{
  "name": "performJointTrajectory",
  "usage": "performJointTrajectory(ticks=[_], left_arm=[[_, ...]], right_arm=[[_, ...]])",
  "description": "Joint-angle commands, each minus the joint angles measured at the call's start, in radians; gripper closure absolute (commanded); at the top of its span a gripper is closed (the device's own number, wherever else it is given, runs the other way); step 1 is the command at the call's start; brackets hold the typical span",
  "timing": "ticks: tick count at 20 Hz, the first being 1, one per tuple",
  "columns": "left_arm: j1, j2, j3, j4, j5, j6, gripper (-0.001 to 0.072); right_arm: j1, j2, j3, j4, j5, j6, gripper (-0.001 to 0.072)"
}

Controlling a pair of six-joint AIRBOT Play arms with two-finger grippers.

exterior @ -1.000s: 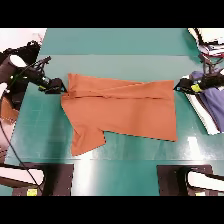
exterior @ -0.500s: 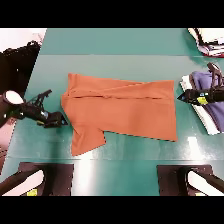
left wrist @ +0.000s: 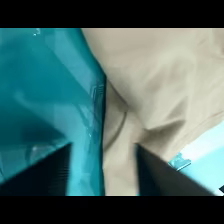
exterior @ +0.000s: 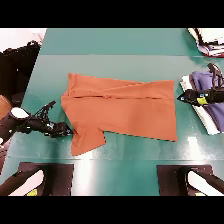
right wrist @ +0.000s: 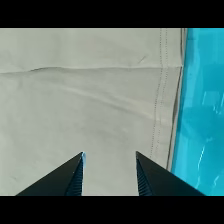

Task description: Fold the shirts.

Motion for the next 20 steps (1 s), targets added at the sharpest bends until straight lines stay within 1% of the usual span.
performJointTrajectory(ticks=[1,3,4,6,7,9,13,16,17,18,20], left_arm=[[-0.042,0.003,-0.030,-0.009,0.047,0.030,0.0341],[-0.121,0.002,-0.030,-0.006,0.093,0.021,0.0340],[-0.156,0.003,-0.030,0.003,0.122,0.000,0.0341],[-0.180,0.003,-0.029,0.029,0.158,-0.046,0.0342],[-0.180,0.003,-0.027,0.035,0.156,-0.066,0.0344],[-0.180,0.003,-0.004,0.068,0.110,-0.081,0.0674],[-0.180,0.005,0.102,0.126,-0.034,-0.095,0.0679],[-0.180,0.005,0.147,0.119,-0.049,-0.095,0.0680],[-0.180,0.005,0.154,0.119,-0.046,-0.095,0.0679],[-0.180,0.005,0.158,0.119,-0.044,-0.095,0.0679],[-0.180,0.005,0.159,0.119,-0.035,-0.095,0.0679]], right_arm=[[-0.001,0.001,0.000,0.001,0.003,0.001,0.0338],[-0.001,0.001,0.000,0.001,0.004,0.001,0.0337],[-0.001,0.001,0.000,0.001,0.005,0.001,0.0337],[-0.001,0.001,0.000,0.001,0.023,0.001,0.0352],[-0.002,0.001,0.000,-0.002,0.039,0.001,0.0352],[-0.009,0.001,-0.001,-0.011,0.080,0.001,0.0351],[-0.100,0.001,-0.054,-0.013,0.198,0.001,0.0351],[-0.199,0.001,-0.189,-0.036,0.266,0.001,0.0343],[-0.228,0.001,-0.235,-0.038,0.276,-0.002,0.0281],[-0.260,0.001,-0.282,-0.035,0.282,-0.003,0.0150],[-0.294,0.001,-0.359,-0.034,0.277,-0.003,0.0162]])
